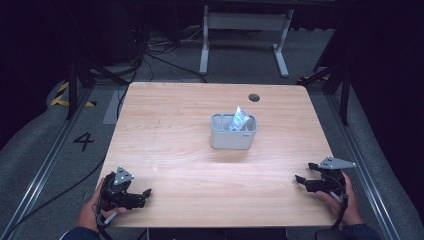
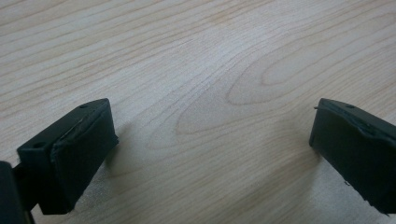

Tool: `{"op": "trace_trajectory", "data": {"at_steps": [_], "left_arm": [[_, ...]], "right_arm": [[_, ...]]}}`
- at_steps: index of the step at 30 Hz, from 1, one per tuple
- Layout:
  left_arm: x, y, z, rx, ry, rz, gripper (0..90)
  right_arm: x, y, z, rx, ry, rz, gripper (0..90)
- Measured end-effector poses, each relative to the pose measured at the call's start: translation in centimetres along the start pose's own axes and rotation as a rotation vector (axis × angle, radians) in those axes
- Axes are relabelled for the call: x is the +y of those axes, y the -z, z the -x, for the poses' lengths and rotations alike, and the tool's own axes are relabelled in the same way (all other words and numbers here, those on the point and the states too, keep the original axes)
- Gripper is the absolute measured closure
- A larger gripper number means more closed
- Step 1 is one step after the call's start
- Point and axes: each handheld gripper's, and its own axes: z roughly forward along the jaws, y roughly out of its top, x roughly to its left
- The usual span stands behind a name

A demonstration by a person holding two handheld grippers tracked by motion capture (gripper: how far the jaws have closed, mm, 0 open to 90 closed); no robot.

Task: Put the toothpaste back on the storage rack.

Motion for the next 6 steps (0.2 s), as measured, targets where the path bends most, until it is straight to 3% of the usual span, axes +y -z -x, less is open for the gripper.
{"op": "trace_trajectory", "data": {"at_steps": [6], "left_arm": [[0.01,-0.01,-0.02,0.002,-0.002,0.002,0.3]], "right_arm": [[0.0,0.0,-0.01,0.001,-0.001,0.001,23.1]]}}
